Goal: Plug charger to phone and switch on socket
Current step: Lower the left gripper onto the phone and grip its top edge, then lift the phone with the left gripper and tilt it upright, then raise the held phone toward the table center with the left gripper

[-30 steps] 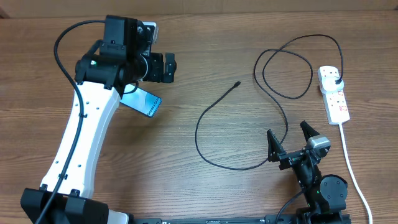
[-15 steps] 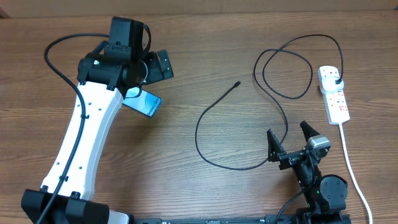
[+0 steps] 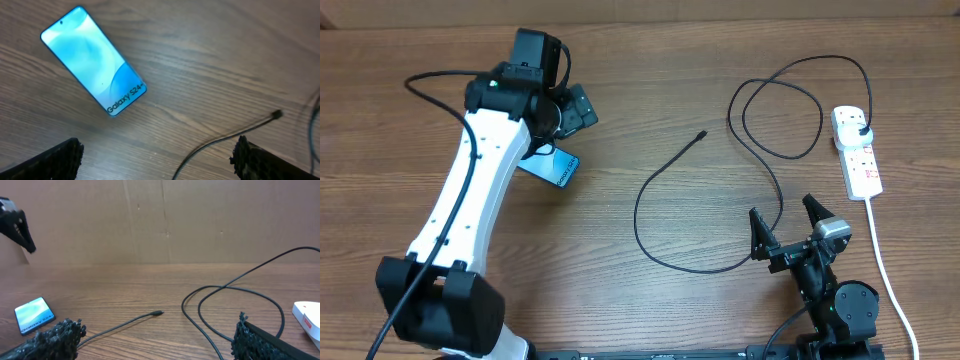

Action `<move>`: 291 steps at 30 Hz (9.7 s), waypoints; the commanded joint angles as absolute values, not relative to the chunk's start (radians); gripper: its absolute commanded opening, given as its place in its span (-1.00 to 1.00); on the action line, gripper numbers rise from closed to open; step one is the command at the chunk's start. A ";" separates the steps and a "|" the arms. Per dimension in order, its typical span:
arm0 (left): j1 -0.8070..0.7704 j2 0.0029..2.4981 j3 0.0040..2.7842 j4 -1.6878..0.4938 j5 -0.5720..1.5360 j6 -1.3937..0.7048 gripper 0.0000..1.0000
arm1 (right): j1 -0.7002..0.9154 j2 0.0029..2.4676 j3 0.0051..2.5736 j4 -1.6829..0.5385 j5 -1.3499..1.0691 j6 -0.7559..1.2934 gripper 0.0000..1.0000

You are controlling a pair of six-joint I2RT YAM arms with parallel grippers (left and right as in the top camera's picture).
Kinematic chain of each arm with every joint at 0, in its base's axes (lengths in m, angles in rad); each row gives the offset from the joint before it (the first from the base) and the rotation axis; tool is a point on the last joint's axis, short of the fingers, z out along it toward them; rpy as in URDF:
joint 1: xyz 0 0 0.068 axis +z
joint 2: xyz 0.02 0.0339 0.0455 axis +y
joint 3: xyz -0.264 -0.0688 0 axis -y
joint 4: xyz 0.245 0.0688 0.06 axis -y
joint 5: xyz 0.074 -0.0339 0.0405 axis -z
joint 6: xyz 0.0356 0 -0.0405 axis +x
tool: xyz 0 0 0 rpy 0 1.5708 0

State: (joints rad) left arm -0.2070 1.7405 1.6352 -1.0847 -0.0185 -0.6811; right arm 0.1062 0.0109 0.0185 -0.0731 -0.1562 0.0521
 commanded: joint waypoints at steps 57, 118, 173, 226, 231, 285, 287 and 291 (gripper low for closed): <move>-0.026 2.257 1.952 -1.387 0.098 -0.908 0.96 | 0.112 0.003 0.008 -0.069 -0.150 0.055 1.00; -0.067 2.335 1.807 -1.127 0.044 -0.783 0.55 | 0.112 0.003 0.008 -0.069 -0.150 0.055 1.00; -0.302 2.335 1.807 -1.046 -0.019 -0.100 0.94 | 0.112 0.003 0.008 -0.069 -0.150 0.055 1.00; -0.253 2.334 2.250 -1.443 0.204 -0.487 0.47 | 0.112 0.003 0.008 -0.069 -0.150 0.055 1.00; -0.253 2.334 2.250 -1.444 0.263 -0.503 0.47 | 0.112 0.003 0.008 -0.069 -0.139 0.055 1.00; -0.099 2.334 2.250 -1.671 1.119 -0.804 0.30 | 0.112 0.003 0.008 -0.069 -0.142 0.055 1.00; -0.097 2.334 2.250 -1.671 1.119 -0.809 0.31 | 0.112 0.003 0.008 -0.069 -0.142 0.055 1.00; -0.097 2.334 2.250 -1.671 1.118 -0.809 0.31 | 0.112 0.003 0.008 -0.069 -0.142 0.055 1.00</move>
